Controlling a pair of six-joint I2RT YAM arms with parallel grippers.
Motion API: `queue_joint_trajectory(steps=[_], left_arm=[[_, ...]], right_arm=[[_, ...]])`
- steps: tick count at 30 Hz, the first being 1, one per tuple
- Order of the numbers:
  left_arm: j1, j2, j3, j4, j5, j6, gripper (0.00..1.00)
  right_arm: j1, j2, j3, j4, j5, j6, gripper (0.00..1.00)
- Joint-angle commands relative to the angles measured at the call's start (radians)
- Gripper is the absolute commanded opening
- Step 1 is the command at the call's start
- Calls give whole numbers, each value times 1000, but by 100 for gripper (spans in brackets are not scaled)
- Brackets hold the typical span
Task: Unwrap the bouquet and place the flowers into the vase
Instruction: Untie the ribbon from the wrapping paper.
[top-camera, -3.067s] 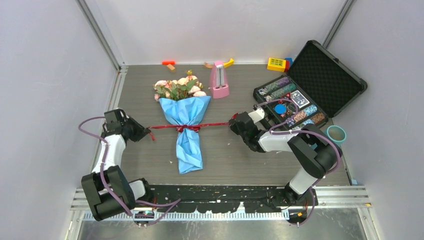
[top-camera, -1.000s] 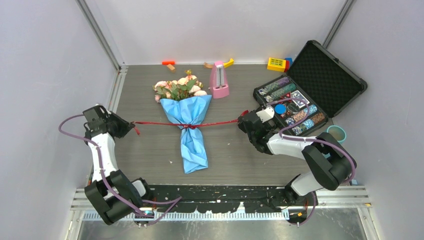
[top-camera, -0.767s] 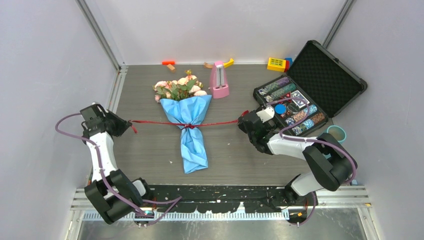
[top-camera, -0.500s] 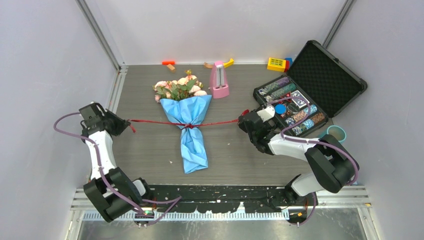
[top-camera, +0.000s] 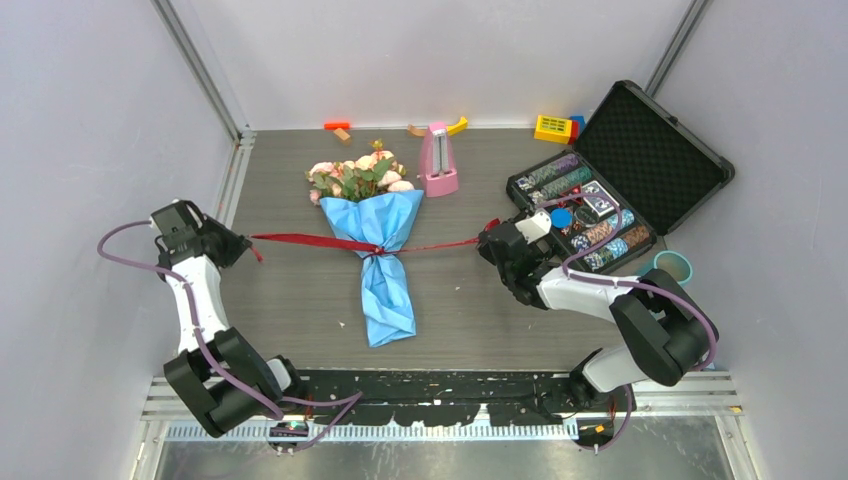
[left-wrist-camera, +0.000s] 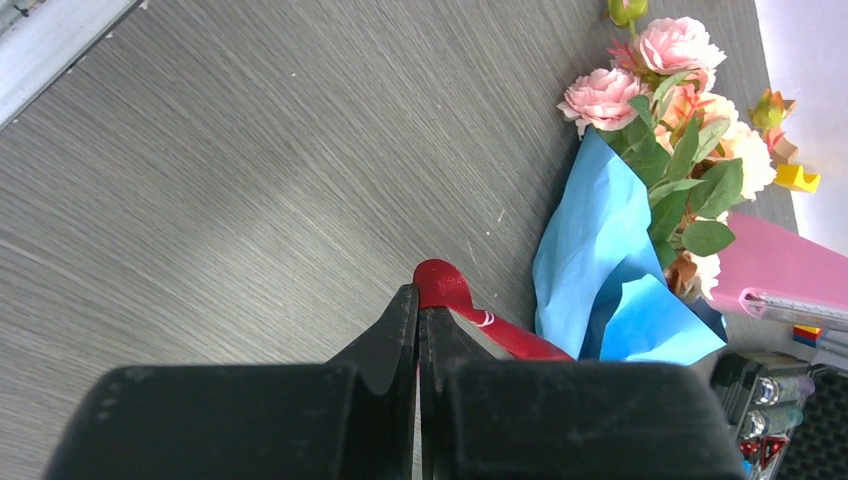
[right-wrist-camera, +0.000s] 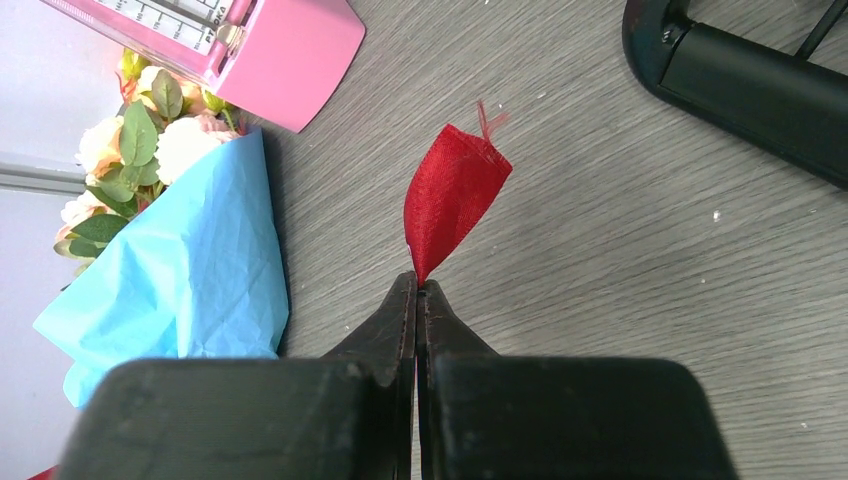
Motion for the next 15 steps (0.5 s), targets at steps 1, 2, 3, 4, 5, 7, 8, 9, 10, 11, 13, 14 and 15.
queue_joint_trajectory(steps=[1, 2, 3, 4, 5, 7, 8, 9, 10, 11, 13, 14, 15], left_arm=[[15, 6, 45, 13, -25, 28, 0], [16, 6, 45, 12, -28, 29, 0], [16, 5, 46, 10, -30, 31, 0], [18, 5, 47, 9, -35, 32, 0], [19, 4, 49, 7, -39, 34, 0], [21, 3, 54, 3, -45, 38, 0], [22, 2, 57, 1, -49, 39, 0], [22, 3, 60, -1, -52, 39, 0], [22, 3, 61, -1, -52, 40, 0], [23, 3, 62, -1, -52, 40, 0], [22, 1, 64, -4, -60, 44, 0], [23, 1, 66, -7, -68, 48, 0], [24, 1, 69, -11, -74, 50, 0]], right_arm=[[-7, -16, -6, 19, 68, -15, 0], [-7, -16, -6, 19, 69, -16, 0], [-7, -16, -6, 19, 69, -17, 0], [-8, -16, -5, 18, 69, -17, 0], [-8, -16, -3, 18, 69, -17, 0], [-8, -16, -3, 17, 68, -17, 0], [-8, -16, -3, 16, 68, -18, 0], [-8, -16, -3, 15, 68, -19, 0], [-9, -16, -3, 15, 67, -19, 0], [-11, -16, -3, 15, 67, -19, 0], [-10, -16, -3, 15, 67, -19, 0], [-10, -17, -3, 14, 67, -19, 0], [-10, -18, -3, 13, 67, -21, 0]])
